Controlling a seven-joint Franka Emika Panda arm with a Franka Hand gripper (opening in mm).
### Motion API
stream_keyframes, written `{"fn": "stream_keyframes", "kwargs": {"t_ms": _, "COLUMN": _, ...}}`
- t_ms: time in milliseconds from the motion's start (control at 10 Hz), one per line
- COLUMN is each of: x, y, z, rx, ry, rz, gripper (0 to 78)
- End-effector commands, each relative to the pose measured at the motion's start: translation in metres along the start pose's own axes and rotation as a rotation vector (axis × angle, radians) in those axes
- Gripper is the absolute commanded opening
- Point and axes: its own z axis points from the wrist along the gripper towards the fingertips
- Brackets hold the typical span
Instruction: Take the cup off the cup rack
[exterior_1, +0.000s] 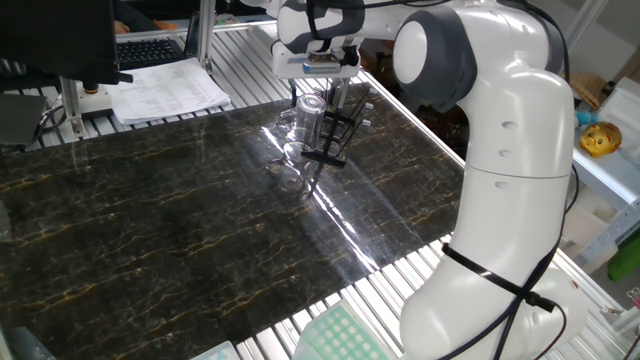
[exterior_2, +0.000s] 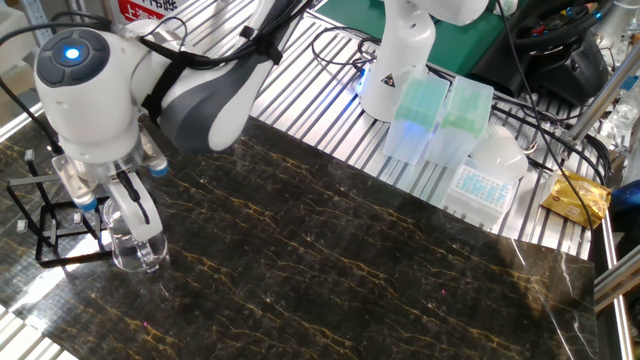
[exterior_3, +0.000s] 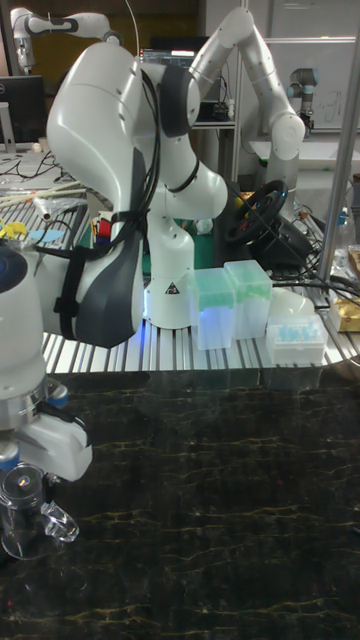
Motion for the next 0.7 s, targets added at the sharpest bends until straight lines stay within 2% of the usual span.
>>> {"fn": "stream_keyframes", "kwargs": {"t_ms": 100, "x": -0.0011, "y": -0.0018, "z": -0.0006, "rx": 0.002, "ry": -0.002, "rz": -0.003, "gripper": 77.4}}
{"fn": "stream_keyframes", "kwargs": {"t_ms": 500, "x": -0.0008, "y": -0.0006, "z": -0.0011, "rx": 0.001, "ry": -0.001, "rz": -0.013, "gripper": 77.4}}
{"fn": "stream_keyframes", "kwargs": {"t_ms": 700, "x": 0.0004, "y": 0.0038, "z": -0.0031, "rx": 0.013, "ry": -0.003, "rz": -0.008, "gripper": 77.4}}
